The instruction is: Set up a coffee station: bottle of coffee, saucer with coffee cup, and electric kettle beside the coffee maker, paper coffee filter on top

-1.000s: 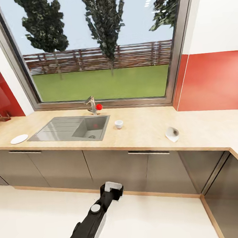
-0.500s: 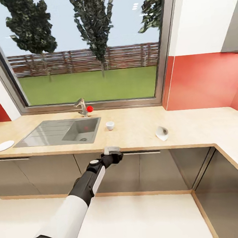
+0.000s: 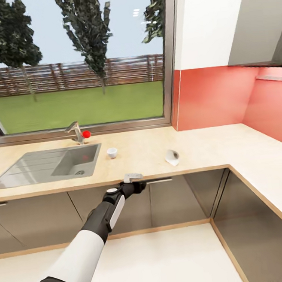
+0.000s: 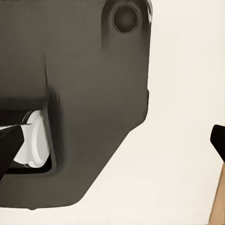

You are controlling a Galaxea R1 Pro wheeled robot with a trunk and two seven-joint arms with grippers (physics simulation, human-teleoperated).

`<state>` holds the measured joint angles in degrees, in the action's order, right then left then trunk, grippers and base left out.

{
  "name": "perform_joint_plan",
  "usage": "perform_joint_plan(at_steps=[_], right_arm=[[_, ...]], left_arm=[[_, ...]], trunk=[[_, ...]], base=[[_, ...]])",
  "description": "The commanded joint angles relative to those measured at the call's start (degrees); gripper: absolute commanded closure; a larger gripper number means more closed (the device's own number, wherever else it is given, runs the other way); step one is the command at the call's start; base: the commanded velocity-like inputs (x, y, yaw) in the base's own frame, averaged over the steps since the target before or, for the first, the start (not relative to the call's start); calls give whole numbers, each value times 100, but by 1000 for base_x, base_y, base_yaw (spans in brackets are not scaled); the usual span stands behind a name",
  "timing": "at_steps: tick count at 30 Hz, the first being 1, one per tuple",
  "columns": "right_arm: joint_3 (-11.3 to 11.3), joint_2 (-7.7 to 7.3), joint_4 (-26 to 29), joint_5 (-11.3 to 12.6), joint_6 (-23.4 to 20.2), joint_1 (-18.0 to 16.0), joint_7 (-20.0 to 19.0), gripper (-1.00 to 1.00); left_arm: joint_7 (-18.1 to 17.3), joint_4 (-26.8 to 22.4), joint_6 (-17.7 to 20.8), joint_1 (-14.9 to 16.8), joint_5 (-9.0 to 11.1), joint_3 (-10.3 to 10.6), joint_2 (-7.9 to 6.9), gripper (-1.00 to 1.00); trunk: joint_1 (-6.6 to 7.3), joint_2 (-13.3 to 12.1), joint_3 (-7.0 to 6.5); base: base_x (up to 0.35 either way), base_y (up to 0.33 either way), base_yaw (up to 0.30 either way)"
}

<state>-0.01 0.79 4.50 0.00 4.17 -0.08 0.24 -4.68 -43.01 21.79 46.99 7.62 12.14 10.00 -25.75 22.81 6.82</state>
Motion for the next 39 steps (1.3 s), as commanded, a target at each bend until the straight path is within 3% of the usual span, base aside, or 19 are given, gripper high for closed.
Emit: perform_joint_plan(at_steps=[1, 16, 39], right_arm=[[1, 2, 1, 0, 14, -1, 3, -100], [-7, 8, 6, 0, 14, -1, 2, -100], [-27, 6, -5, -11, 7, -1, 0, -100]], left_arm=[[4, -6, 35, 4, 55, 4, 0, -100], [73, -2, -24, -83, 55, 8, 0, -100], [82, -72, -34, -76, 55, 35, 0, -100]], trunk=[[-3, 11, 9], [-3, 11, -23], [-3, 11, -23]], base=[[0, 0, -285], [28, 0, -240], [330, 0, -3]])
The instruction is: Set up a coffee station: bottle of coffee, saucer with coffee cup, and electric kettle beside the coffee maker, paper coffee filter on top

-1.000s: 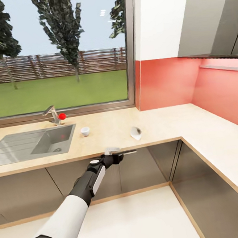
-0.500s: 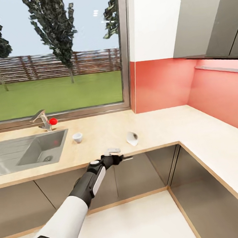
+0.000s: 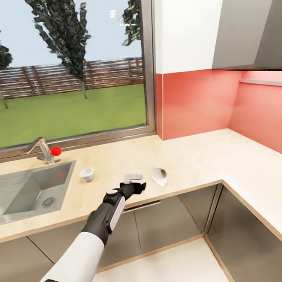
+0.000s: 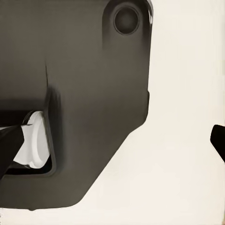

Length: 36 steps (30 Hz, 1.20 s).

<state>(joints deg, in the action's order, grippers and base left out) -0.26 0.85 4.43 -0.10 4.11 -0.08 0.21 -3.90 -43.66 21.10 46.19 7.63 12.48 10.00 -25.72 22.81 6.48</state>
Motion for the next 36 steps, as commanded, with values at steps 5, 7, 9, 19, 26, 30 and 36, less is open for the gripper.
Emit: perform_joint_plan(at_steps=[5, 7, 9, 19, 26, 30, 36], right_arm=[[0, -6, -8, 1, 19, -1, 4, -100], [0, -6, -10, 1, 19, -1, 5, -100], [0, -6, -10, 1, 20, -1, 5, -100], [0, -6, -12, 1, 20, -1, 5, -100], [0, -6, -20, -6, 19, -1, 5, -100], [-1, -6, -21, -7, 18, -1, 5, -100], [-5, -6, -25, -11, 6, -1, 5, -100]], left_arm=[[4, -11, 34, -7, 53, 0, 0, -100], [4, -10, 33, -15, 50, 0, 0, -100], [4, 5, 27, -22, 49, 0, 0, -100], [-5, 54, 14, -31, 46, 0, 0, -100], [-5, 62, 8, -31, 46, 0, 0, -100], [-5, 67, -85, -32, 34, 0, 0, -100], [-5, 110, -152, -39, 26, 5, 0, -100]], trunk=[[-7, 11, 11], [-7, 11, 11], [-7, 11, 11], [-7, 11, 11], [-7, 11, 11], [-7, 11, 11], [-7, 11, 11]], base=[[178, 0, -148], [24, 0, -126], [7, 0, -38], [169, -25, -4], [21, -2, -34], [40, 0, -212], [98, 0, -39]])
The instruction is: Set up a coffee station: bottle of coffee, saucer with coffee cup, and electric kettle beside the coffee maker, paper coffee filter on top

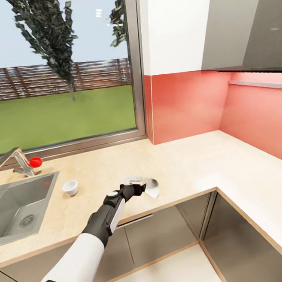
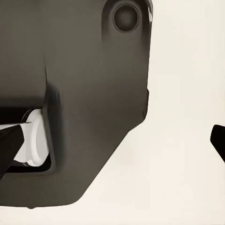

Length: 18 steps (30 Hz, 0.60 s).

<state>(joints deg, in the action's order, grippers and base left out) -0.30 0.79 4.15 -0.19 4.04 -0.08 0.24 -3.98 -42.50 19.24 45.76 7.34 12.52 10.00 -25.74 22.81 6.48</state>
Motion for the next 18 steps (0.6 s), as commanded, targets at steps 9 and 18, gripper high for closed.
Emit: perform_joint_plan(at_steps=[9, 18], right_arm=[[-5, 9, -2, -7, 17, -1, -4, -100], [-6, 9, -10, -7, 13, -1, -6, -100]], left_arm=[[2, 235, -236, -35, 66, 4, 0, -100], [2, 759, -452, -41, 80, 5, 0, -100]], trunk=[[-5, 11, 11], [-5, 11, 11]], base=[[176, 0, -3], [12, 0, 0]])
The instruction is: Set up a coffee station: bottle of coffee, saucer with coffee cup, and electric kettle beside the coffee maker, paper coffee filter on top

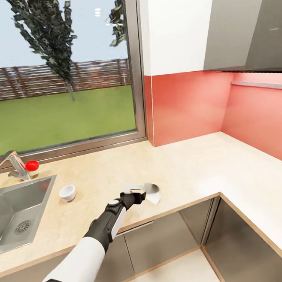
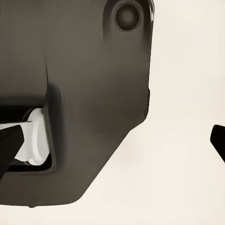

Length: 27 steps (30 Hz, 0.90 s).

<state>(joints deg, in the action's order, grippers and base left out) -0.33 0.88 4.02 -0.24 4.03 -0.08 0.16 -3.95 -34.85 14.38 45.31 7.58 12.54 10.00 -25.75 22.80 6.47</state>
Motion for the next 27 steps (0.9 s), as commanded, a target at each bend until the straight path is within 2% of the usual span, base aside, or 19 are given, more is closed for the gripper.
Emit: perform_joint_plan(at_steps=[1, 14, 27], right_arm=[[-2, 0, 3, -2, 16, -1, 2, -100], [6, -8, 2, 6, 14, -1, 10, -100], [7, -8, 2, 7, 10, -1, 10, -100]], left_arm=[[0, 12, 28, 4, 57, 3, 0, -100], [0, 38, 17, -3, 55, 9, 0, -100], [0, 31, 12, -184, 51, 4, 0, -100]], trunk=[[-3, 12, 11], [-3, 12, 11], [-3, 12, 11]], base=[[0, 0, 0], [21, -11, 0], [64, -39, 0]])
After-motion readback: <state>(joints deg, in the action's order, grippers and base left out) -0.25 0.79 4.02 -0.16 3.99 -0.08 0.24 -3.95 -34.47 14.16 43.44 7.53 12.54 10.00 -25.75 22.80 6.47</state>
